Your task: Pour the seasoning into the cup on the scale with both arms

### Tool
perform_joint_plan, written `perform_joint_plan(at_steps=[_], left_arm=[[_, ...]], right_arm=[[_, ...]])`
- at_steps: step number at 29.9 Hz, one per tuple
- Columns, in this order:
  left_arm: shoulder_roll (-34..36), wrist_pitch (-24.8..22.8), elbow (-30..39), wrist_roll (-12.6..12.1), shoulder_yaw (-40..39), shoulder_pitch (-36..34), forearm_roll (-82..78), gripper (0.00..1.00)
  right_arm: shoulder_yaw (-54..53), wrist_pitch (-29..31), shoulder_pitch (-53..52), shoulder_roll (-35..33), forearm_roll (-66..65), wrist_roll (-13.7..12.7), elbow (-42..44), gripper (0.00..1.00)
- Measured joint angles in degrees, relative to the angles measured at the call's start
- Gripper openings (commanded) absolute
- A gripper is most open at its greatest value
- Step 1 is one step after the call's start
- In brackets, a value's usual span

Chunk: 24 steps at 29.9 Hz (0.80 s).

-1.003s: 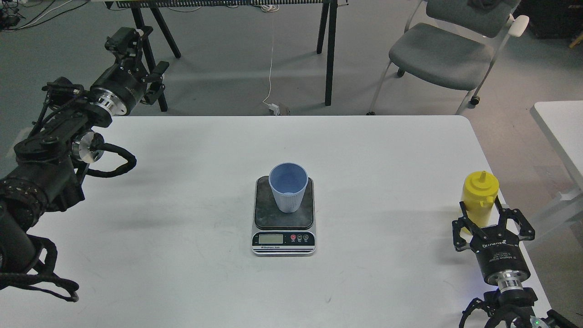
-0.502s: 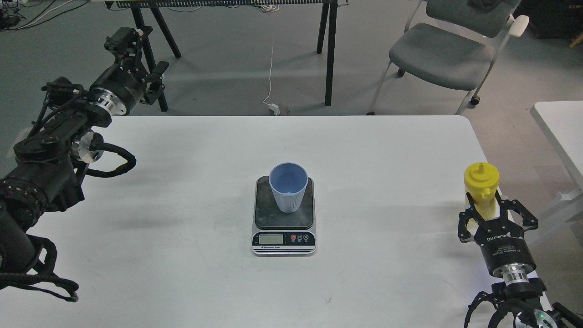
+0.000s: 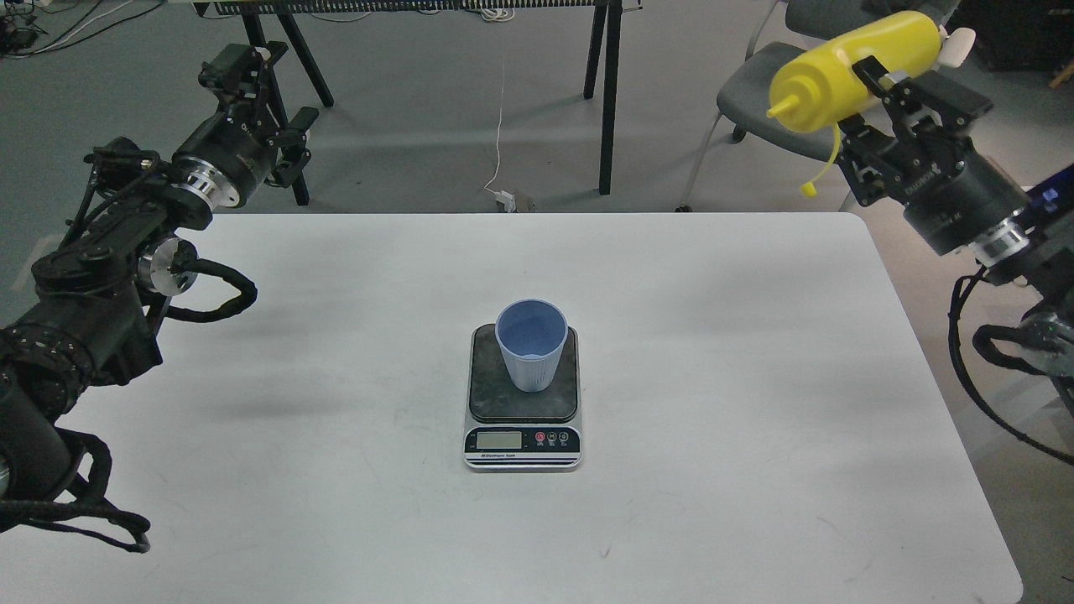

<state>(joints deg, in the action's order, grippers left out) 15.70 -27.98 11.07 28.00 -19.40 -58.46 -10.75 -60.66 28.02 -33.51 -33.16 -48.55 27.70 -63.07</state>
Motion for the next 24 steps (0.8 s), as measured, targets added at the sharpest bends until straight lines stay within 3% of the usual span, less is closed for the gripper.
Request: perform_joint_plan(at_steps=[8, 15, 24], left_arm=[[-0.12, -0.02, 0.09, 0.0, 0.09, 0.23, 0.26, 0.87], [-0.79, -0.02, 0.09, 0.0, 0.03, 0.27, 0.39, 0.87], [-1.11, -0.02, 0.08, 0.0, -0.11, 0.27, 0.4, 0.87]], right_arm=[[11.73, 0.01, -16.65, 0.87, -19.71, -0.04, -3.37, 0.48], [17.39, 0.01, -19.33, 2.89, -35.14, 0.03, -9.87, 0.48], [19.79, -0.02, -19.6, 5.51, -51.21, 0.3, -11.18, 0.48]])
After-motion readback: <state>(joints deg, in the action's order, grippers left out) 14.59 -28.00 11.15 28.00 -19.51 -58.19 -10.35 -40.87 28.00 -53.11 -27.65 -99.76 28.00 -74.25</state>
